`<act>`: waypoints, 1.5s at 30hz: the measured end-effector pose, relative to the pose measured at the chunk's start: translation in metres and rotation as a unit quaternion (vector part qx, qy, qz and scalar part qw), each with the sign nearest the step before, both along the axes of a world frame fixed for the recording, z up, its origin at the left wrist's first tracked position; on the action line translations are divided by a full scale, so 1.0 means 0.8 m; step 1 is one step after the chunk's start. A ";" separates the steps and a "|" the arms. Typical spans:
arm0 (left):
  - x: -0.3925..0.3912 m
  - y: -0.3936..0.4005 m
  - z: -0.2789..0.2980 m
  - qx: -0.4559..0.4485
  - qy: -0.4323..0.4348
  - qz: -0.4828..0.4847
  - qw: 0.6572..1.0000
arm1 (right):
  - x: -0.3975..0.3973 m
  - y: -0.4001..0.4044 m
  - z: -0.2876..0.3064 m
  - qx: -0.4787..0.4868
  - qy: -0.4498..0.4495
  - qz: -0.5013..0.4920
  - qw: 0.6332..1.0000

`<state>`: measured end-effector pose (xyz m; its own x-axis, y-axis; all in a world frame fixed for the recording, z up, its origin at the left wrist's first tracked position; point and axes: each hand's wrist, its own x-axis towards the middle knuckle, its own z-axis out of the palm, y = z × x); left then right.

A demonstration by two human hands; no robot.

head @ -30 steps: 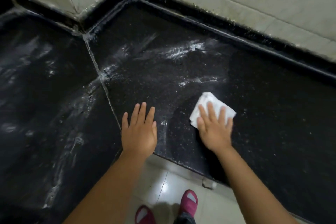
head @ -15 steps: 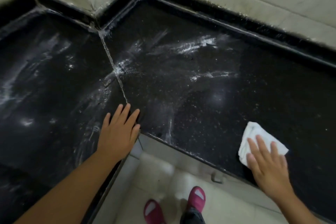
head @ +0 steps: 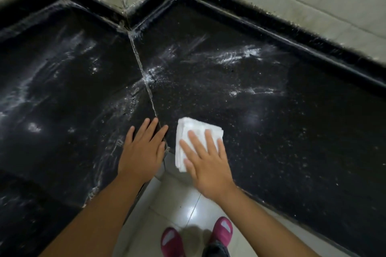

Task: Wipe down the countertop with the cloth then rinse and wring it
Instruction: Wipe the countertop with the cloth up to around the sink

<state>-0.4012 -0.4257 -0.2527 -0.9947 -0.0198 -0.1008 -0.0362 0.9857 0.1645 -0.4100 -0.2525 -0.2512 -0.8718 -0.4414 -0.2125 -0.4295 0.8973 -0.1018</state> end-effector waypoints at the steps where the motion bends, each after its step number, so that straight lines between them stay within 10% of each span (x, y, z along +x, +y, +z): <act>1: 0.000 0.000 0.001 0.008 -0.003 0.005 1.000 | 0.011 0.019 0.000 -0.001 -0.015 0.005 1.000; 12: -0.001 -0.001 0.000 0.030 -0.007 0.006 1.000 | -0.054 0.152 0.031 0.005 -0.087 -0.402 0.912; 22: -0.004 -0.003 -0.003 -0.034 0.017 -0.021 0.999 | -0.002 -0.022 -0.009 -0.022 0.017 0.003 1.000; 36: -0.005 -0.001 -0.001 -0.011 0.009 -0.013 1.000 | -0.114 0.232 0.032 0.001 -0.052 -0.409 0.911; 45: -0.033 -0.003 0.020 -0.064 -0.006 -0.043 0.997 | -0.242 0.050 0.012 0.005 -0.071 -0.173 0.982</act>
